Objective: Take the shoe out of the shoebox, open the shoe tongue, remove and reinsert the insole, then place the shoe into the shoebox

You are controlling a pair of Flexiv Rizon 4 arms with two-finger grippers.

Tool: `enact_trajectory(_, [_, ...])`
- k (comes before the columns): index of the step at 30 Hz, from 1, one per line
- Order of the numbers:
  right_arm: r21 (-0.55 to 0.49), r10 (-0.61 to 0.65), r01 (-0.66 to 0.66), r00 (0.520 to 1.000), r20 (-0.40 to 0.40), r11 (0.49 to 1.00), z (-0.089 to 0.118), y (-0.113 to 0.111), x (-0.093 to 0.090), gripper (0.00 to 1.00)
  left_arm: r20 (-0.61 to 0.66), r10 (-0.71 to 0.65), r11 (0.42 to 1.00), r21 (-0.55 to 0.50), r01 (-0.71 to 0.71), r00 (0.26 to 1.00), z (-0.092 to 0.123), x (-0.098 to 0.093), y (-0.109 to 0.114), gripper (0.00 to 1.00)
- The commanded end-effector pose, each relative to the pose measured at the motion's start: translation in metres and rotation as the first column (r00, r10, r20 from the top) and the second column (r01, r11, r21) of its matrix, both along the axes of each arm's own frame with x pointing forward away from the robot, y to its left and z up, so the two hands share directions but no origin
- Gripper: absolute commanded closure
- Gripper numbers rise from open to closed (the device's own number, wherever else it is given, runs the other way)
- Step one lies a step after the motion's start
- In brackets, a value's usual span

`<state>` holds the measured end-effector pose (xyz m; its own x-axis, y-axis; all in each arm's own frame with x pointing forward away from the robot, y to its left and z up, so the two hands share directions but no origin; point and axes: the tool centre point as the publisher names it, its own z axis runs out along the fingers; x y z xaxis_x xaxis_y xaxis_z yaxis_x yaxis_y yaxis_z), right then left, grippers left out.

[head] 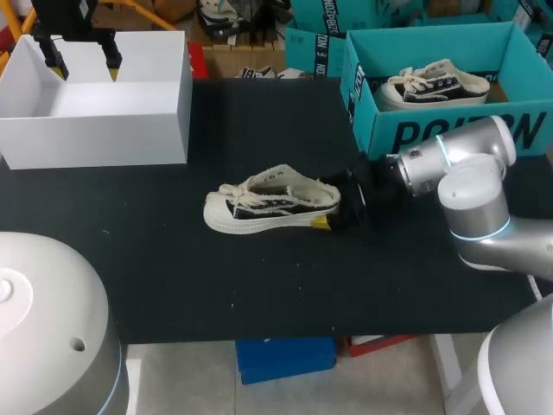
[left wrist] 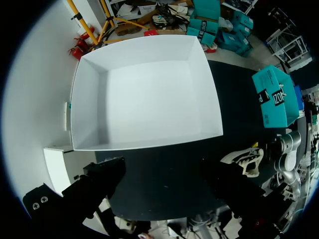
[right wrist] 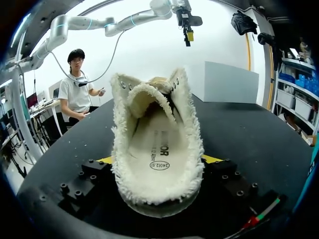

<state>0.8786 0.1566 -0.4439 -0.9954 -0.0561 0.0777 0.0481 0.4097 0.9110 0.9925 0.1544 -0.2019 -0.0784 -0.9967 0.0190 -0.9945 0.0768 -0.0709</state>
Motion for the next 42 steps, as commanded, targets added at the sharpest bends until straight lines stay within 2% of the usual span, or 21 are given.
enact_trajectory(1, [0.002, 0.006, -0.006, 1.000, -0.004, 1.000, -0.004, 0.003, 0.003, 1.00, 0.000, 0.002, 1.000, 0.001, -0.002, 1.000, 0.000, -0.001, 0.000, 0.00])
enact_trajectory(7, [0.002, 0.006, -0.006, 1.000, -0.004, 1.000, -0.004, 0.003, 0.003, 1.00, 0.000, 0.002, 1.000, 0.001, -0.002, 1.000, 0.000, -0.001, 0.000, 0.00])
enact_trajectory(11, [0.002, 0.006, -0.006, 1.000, -0.004, 1.000, -0.004, 0.003, 0.003, 1.00, -0.030, 0.075, 0.997, 0.039, -0.074, 0.997, 0.004, -0.012, -0.020, 0.00])
enact_trajectory(15, [0.002, 0.006, -0.006, 1.000, -0.004, 1.000, -0.004, 0.003, 0.003, 1.00, -0.038, 0.095, 0.994, 0.054, -0.093, 0.995, 0.010, -0.040, -0.053, 0.00])
enact_trajectory(22, [0.002, 0.006, -0.006, 1.000, -0.004, 1.000, -0.004, 0.003, 0.003, 1.00, -0.041, 0.097, 0.986, 0.137, -0.091, 0.994, -0.006, -0.087, -0.118, 0.00])
enact_trajectory(24, [0.002, 0.006, -0.006, 1.000, -0.004, 1.000, -0.004, 0.003, 0.003, 1.00, -0.026, 0.096, 0.983, 0.158, -0.091, 0.995, -0.009, -0.095, -0.135, 0.00])
enact_trajectory(34, [0.002, 0.006, -0.006, 1.000, -0.004, 1.000, -0.004, 0.003, 0.003, 1.00, -0.042, 0.028, 0.977, 0.211, -0.019, 0.999, -0.035, -0.122, -0.231, 0.00])
enact_trajectory(42, [0.002, 0.006, -0.006, 1.000, -0.004, 1.000, -0.004, 0.003, 0.003, 1.00, -0.054, -0.005, 0.950, 0.311, 0.021, 0.999, -0.069, -0.124, -0.296, 0.00])
